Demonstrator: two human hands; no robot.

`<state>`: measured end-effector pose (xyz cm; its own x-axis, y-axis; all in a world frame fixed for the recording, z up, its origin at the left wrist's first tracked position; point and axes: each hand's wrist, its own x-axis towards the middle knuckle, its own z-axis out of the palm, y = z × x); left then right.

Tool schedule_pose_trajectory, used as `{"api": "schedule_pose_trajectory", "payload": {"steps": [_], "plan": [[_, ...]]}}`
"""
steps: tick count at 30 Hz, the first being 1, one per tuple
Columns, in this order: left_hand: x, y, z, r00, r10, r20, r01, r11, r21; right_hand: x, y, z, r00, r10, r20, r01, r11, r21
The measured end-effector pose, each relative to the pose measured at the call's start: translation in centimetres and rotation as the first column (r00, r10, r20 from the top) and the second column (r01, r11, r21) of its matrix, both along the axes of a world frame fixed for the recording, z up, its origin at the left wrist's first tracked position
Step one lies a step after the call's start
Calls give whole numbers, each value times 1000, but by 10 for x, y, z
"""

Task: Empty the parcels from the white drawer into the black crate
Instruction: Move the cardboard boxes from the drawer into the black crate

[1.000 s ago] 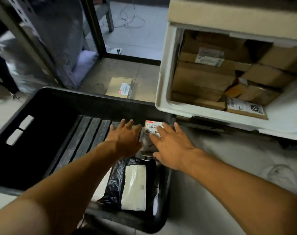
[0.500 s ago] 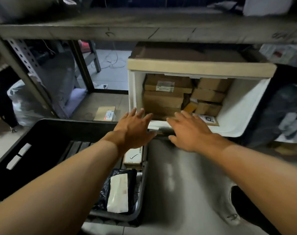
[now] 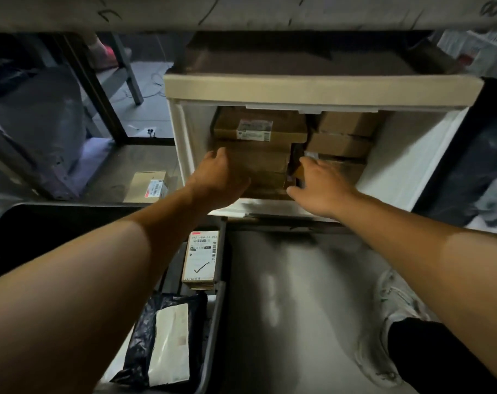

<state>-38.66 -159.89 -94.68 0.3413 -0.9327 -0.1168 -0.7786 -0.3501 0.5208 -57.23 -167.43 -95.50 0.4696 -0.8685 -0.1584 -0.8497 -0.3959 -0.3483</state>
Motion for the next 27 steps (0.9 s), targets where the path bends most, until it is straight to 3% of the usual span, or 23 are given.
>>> {"api": "schedule_pose_trajectory", "payload": {"steps": [2,6,12,18,27], "plan": [[6,-16,-13,979,142,-148,-150,988,-41,9,-12,-10,987,-99,123,88,992,95],[14,-42,-32,927,299,-227,-312,950,-24,27,-35,-27,870,-341,358,231,920,315],[12,-65,-39,786,400,-472,-497,863,-96,50,-54,-44,707,-495,505,185,819,543],[4,-56,-26,723,420,-548,-558,823,-106,57,-46,-42,573,-592,566,122,745,656],[-10,-21,-7,747,315,-585,-459,882,-111,32,-11,-21,473,-691,547,201,689,697]]}}
